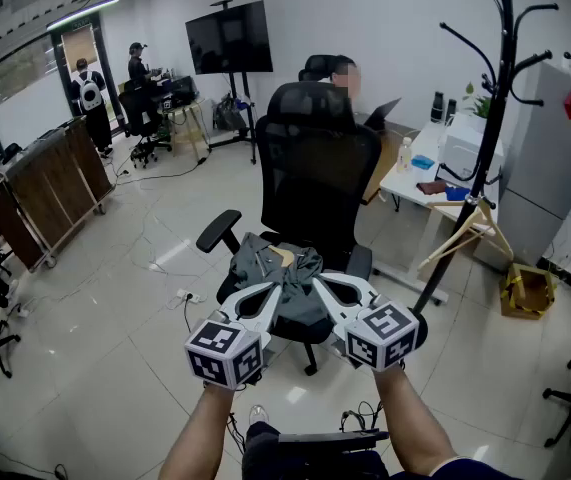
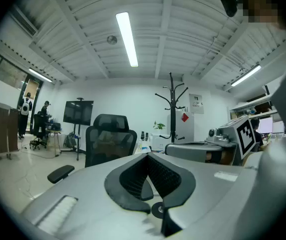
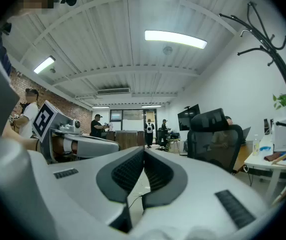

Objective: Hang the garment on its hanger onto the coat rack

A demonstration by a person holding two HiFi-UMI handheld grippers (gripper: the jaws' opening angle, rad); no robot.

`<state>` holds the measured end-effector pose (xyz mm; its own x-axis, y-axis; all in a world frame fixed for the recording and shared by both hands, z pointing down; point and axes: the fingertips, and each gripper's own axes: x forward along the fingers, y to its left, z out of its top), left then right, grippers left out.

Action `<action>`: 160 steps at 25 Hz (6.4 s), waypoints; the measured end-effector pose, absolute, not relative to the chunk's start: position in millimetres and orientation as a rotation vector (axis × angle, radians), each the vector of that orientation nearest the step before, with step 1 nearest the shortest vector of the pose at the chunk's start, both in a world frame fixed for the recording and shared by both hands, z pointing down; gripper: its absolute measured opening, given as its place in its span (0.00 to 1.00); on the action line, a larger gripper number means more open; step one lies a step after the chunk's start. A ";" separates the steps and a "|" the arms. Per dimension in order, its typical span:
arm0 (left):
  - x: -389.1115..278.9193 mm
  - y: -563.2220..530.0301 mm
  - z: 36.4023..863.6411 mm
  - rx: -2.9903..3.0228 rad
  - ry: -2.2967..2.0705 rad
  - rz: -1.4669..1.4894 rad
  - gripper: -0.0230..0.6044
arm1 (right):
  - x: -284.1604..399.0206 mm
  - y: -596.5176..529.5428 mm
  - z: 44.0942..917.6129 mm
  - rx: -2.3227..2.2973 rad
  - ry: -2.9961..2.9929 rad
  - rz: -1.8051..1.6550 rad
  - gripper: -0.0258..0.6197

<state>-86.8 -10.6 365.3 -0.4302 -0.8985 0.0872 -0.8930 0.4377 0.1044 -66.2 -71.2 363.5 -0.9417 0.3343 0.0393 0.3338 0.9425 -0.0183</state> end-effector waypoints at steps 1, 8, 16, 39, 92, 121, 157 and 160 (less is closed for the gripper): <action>-88.7 -10.6 364.8 1.599 -2.554 -0.064 0.04 | -68.1 -71.9 363.8 -0.525 -3.054 0.016 0.06; -120.4 -17.2 374.6 1.592 -2.551 -0.074 0.04 | -96.3 -81.5 372.2 -0.514 -3.047 0.013 0.06; -199.1 -38.6 392.5 1.644 -2.490 -0.103 0.04 | -163.4 -110.0 387.9 -0.396 -3.021 0.004 0.06; -414.9 -73.9 458.7 1.753 -2.261 -0.082 0.04 | -363.0 -128.4 440.3 -0.189 -2.915 0.151 0.06; -395.8 -90.2 731.8 1.411 -1.974 -0.111 0.04 | -431.4 -166.0 862.5 -0.003 -2.141 0.923 0.53; -396.5 -55.0 706.9 1.360 -2.047 -0.131 0.04 | -484.3 -141.8 748.2 -0.250 -2.540 0.594 0.10; -358.7 -42.9 409.9 1.826 -2.392 0.054 0.04 | -324.5 -163.3 347.1 -0.171 -3.122 -0.087 0.10; -341.9 -35.6 381.7 1.935 -2.371 0.075 0.04 | -298.3 -155.0 307.4 -0.117 -3.151 -0.158 0.10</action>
<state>-341.9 -35.6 381.7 -0.1987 -0.9756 0.0931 -0.9795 0.2008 0.0130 -298.3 -155.0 307.4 -0.9972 0.0744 -0.0120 0.0729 0.9923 0.1005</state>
